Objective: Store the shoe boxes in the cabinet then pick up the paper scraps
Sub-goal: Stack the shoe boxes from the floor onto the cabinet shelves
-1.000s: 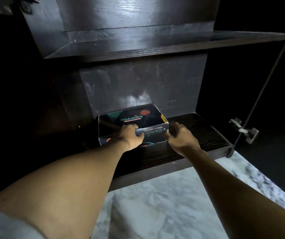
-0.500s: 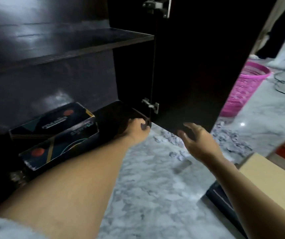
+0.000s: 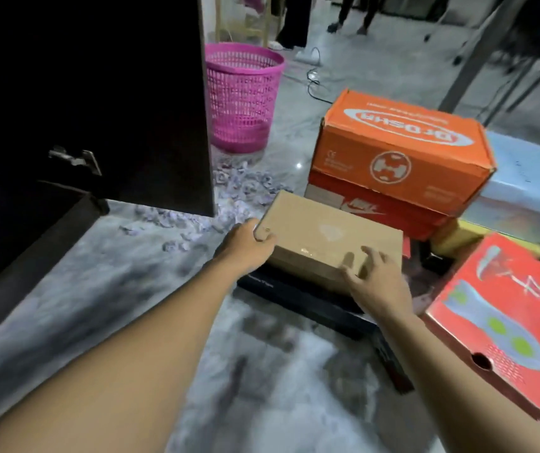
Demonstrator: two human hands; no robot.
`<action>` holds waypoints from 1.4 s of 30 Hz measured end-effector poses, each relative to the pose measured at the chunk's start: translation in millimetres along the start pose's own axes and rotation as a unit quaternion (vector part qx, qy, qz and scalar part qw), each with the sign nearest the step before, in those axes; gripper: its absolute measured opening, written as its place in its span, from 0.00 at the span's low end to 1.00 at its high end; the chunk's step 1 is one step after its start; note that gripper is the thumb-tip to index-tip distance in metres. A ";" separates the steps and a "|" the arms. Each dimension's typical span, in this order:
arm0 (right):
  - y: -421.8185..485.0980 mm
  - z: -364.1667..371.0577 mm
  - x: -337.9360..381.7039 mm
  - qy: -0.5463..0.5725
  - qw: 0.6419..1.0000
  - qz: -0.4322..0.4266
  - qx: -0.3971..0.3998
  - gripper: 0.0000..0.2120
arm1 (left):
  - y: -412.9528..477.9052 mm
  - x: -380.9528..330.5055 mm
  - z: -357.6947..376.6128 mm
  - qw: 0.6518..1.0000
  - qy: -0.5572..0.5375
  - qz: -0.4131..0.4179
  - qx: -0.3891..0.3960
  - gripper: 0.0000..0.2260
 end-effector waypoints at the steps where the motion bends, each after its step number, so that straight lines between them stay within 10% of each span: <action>1: -3.5 0.4 -10.7 -0.027 0.999 0.025 -0.009 0.31 | -0.3 3.1 14.8 1.000 -0.006 -0.009 0.015 0.27; 16: -32.2 26.7 -36.4 0.188 0.981 0.045 -0.023 0.47 | -15.1 34.4 6.9 0.990 -0.044 -0.038 -0.130 0.27; 22: -33.1 41.9 -28.0 0.275 0.959 0.061 -0.021 0.49 | -16.0 41.4 11.4 0.992 -0.094 -0.059 -0.056 0.06; 42: -20.7 31.3 80.8 0.269 0.961 -0.068 -0.010 0.51 | -63.9 83.0 -107.3 0.964 -0.157 -0.098 -0.189 0.14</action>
Point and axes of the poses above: each hand's wrist, its own y-axis towards the middle knuckle, its own z-axis out of the palm, x = y × z, the point moved 4 cm from there along y, towards the middle knuckle, and after that the axes turned 15 degrees about -y, right-handed, at the moved point
